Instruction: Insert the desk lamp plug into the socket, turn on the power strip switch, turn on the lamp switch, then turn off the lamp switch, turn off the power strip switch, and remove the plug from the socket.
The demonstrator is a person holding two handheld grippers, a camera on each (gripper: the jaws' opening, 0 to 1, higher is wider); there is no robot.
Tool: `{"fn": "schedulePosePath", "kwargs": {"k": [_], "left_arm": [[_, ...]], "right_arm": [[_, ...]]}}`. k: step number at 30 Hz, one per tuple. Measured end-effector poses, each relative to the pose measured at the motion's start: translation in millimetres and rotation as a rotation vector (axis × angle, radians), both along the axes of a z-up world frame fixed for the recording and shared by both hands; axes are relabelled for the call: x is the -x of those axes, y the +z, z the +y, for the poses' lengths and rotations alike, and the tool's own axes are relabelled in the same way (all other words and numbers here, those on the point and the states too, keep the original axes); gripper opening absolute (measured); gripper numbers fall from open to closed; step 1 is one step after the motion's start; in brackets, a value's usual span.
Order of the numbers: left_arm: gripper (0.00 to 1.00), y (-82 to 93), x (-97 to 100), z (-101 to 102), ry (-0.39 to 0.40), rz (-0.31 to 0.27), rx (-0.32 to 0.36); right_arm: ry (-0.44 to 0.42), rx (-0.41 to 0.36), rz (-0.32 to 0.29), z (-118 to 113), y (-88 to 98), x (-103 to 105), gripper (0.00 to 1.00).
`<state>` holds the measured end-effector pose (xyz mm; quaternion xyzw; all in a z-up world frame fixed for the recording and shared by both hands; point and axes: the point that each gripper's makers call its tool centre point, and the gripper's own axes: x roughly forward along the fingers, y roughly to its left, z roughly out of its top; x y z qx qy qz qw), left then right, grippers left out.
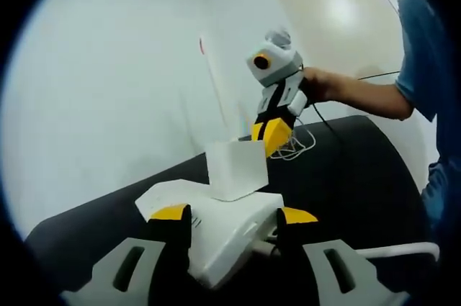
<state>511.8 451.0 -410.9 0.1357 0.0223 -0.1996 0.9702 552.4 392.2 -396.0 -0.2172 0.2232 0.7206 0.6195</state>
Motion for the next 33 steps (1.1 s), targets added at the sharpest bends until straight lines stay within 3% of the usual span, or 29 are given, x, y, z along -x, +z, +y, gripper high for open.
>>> {"fn": "schedulePosePath", "kwargs": {"k": [8, 12, 18, 22, 33], "left_arm": [[0.45, 1.0, 2.1, -1.4, -0.002, -0.006, -0.003], [0.45, 1.3, 3.2, -2.9, -0.002, -0.008, -0.005], [0.45, 1.1, 3.7, -3.6, -0.001, -0.007, -0.002], [0.45, 0.5, 3.9, -3.7, -0.004, -0.006, -0.002], [0.44, 0.0, 3.4, -2.5, -0.010, -0.005, 0.002]], "right_arm": [[-0.029, -0.050, 0.065, -4.5, -6.6, -1.8, 0.04], [-0.031, -0.056, 0.064, -3.6, -6.1, -0.2, 0.05], [0.011, -0.009, -0.035, -1.9, -3.1, -1.5, 0.05], [0.017, -0.008, -0.034, 1.4, 8.2, 2.0, 0.05], [0.040, 0.069, -0.108, 6.2, 18.1, 4.9, 0.05]]}}
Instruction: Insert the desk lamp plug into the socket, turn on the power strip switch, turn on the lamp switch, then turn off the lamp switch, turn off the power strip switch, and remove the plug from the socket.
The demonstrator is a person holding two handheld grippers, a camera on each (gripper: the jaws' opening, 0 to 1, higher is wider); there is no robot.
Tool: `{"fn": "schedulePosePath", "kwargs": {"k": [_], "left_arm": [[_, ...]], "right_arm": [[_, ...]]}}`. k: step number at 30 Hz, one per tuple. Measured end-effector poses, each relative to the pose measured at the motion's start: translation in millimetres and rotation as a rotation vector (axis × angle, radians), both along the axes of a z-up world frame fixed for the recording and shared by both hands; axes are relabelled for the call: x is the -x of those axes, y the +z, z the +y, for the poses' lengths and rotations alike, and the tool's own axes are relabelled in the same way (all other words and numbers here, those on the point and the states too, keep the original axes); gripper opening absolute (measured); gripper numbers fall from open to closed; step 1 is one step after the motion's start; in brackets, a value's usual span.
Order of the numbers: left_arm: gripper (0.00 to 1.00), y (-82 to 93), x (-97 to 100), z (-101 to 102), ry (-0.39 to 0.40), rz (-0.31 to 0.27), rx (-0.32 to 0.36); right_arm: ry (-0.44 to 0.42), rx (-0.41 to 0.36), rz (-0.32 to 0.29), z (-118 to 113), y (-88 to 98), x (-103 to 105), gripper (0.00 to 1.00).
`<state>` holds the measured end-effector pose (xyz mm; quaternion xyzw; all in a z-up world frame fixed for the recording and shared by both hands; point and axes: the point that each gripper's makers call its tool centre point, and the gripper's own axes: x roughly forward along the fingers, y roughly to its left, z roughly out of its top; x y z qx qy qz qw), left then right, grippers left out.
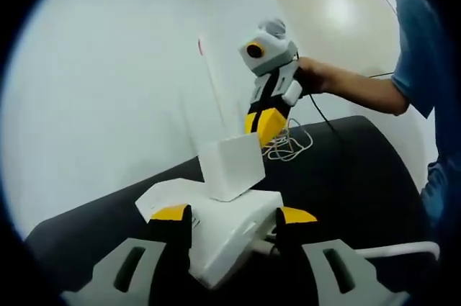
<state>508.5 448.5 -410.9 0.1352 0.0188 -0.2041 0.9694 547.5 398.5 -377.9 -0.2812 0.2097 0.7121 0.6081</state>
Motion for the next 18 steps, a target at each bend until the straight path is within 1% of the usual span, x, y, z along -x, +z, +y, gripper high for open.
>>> {"fn": "schedulePosePath", "kwargs": {"k": [3, 5, 6, 8, 10, 12, 13, 16, 18], "left_arm": [[0.44, 0.1, 0.1, -1.2, -0.002, 0.000, -0.002], [0.44, 0.1, 0.1, -1.5, -0.004, -0.002, -0.003], [0.44, 0.1, 0.1, -1.7, -0.004, -0.004, -0.005], [0.44, 0.0, 0.0, -1.2, -0.004, -0.004, -0.005], [0.43, 0.6, 0.5, -2.7, -0.005, -0.005, -0.007], [0.43, 0.8, 0.4, -2.5, -0.007, -0.007, -0.006], [0.43, 0.8, 0.3, -2.1, -0.007, -0.008, -0.007], [0.43, 0.8, 0.0, -1.5, -0.008, -0.009, -0.006], [0.43, 1.5, 0.6, -3.4, -0.008, -0.009, -0.006]], "right_arm": [[-0.004, -0.016, 0.023, -2.9, -4.8, -1.8, 0.05], [-0.008, -0.037, 0.043, -5.9, -7.3, 0.5, 0.05], [-0.013, -0.054, 0.062, -6.3, -8.2, 0.0, 0.05], [-0.027, -0.086, 0.121, -7.7, -9.3, -1.2, 0.05], [-0.045, -0.101, 0.169, -10.3, -12.6, -6.2, 0.05], [-0.053, -0.114, 0.184, -11.9, -18.9, -7.7, 0.05], [-0.060, -0.147, 0.217, -9.9, -16.3, -4.8, 0.05], [-0.065, -0.163, 0.217, -10.8, -18.2, -10.3, 0.04], [-0.073, -0.176, 0.226, -12.2, -24.2, -10.7, 0.04]]}}
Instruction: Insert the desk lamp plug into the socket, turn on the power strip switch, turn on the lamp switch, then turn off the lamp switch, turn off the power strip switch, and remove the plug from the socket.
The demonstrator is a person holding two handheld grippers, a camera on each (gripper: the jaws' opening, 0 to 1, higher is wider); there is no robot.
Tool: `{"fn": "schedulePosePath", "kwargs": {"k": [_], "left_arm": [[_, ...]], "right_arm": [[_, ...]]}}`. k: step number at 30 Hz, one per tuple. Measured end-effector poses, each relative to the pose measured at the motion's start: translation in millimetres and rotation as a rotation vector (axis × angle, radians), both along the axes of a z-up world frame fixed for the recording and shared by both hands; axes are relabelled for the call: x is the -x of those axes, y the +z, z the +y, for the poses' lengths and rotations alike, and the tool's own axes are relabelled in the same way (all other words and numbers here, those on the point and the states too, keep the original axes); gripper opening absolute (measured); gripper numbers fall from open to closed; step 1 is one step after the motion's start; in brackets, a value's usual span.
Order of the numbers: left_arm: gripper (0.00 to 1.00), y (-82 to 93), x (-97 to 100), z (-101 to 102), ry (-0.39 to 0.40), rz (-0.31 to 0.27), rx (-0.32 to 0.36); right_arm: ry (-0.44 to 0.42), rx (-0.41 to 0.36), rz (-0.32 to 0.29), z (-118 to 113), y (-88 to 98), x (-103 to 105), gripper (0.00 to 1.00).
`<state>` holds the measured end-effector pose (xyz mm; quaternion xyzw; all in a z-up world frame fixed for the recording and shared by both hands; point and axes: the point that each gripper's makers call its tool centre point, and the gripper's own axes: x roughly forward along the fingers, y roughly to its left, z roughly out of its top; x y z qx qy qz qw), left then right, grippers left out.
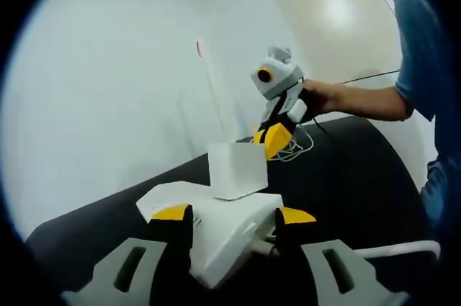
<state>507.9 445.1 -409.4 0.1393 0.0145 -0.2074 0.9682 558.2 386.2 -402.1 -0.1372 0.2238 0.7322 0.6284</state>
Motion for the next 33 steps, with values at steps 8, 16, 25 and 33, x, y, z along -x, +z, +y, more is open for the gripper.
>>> {"fn": "schedulePosePath", "kwargs": {"k": [8, 16, 25, 33], "left_arm": [[0.43, 0.9, 0.3, -0.8, -0.001, -0.005, -0.003], [0.43, 0.7, -0.3, 0.1, 0.002, -0.002, 0.001], [0.43, 0.7, -1.0, 1.4, 0.000, -0.001, 0.005], [0.43, 1.2, -0.4, -0.1, 0.001, 0.000, 0.009]], "right_arm": [[-0.021, -0.054, 0.033, -2.2, 1.6, 1.3, 0.05], [0.065, 0.017, -0.092, -7.5, 17.0, -2.5, 0.35], [0.236, 0.219, -0.262, 20.7, 32.3, 9.8, 0.36], [0.336, 0.405, -0.255, 41.6, 16.5, 25.6, 0.36]]}}
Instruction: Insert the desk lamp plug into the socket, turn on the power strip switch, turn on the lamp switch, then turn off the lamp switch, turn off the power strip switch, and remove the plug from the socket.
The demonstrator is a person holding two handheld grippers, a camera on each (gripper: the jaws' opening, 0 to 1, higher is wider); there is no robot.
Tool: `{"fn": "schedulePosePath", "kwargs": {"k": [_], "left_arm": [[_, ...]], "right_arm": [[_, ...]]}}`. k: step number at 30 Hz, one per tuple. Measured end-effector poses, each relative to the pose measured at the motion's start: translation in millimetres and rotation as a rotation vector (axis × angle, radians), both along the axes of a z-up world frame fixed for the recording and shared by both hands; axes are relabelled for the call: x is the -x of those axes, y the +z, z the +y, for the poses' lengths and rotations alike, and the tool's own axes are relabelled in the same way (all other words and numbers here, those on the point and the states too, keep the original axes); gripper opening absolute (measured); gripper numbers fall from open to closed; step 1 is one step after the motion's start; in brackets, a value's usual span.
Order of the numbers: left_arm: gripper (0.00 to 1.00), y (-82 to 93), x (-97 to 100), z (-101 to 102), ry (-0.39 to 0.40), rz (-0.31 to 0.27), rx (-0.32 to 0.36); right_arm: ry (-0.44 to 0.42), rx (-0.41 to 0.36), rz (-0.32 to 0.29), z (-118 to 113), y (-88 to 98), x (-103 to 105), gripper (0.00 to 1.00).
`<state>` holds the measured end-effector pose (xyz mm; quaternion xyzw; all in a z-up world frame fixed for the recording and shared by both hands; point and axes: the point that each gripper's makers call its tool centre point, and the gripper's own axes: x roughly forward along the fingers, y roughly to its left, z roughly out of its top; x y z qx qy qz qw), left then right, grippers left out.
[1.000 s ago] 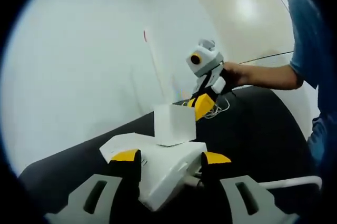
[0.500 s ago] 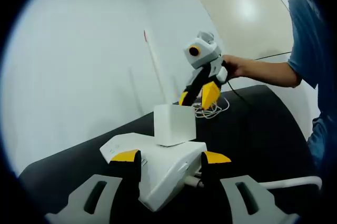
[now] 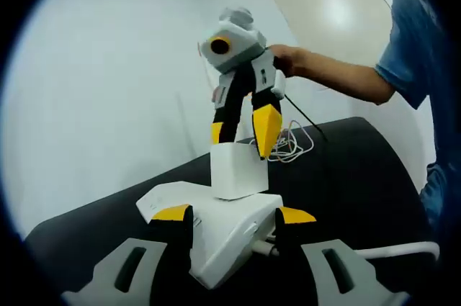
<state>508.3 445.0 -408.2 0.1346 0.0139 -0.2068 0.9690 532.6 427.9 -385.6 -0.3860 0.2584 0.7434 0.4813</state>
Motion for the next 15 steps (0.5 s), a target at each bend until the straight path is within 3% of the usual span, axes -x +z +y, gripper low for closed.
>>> {"fn": "schedulePosePath", "kwargs": {"k": [10, 15], "left_arm": [[0.43, -0.7, -0.6, 1.0, -0.001, 0.000, 0.002], [0.43, -1.2, -1.3, 2.3, -0.001, 0.000, 0.002]], "right_arm": [[-0.012, 0.076, -0.005, 3.2, -5.7, -6.7, 0.32], [-0.009, 0.110, -0.004, -3.5, -10.6, -0.2, 0.32]]}}
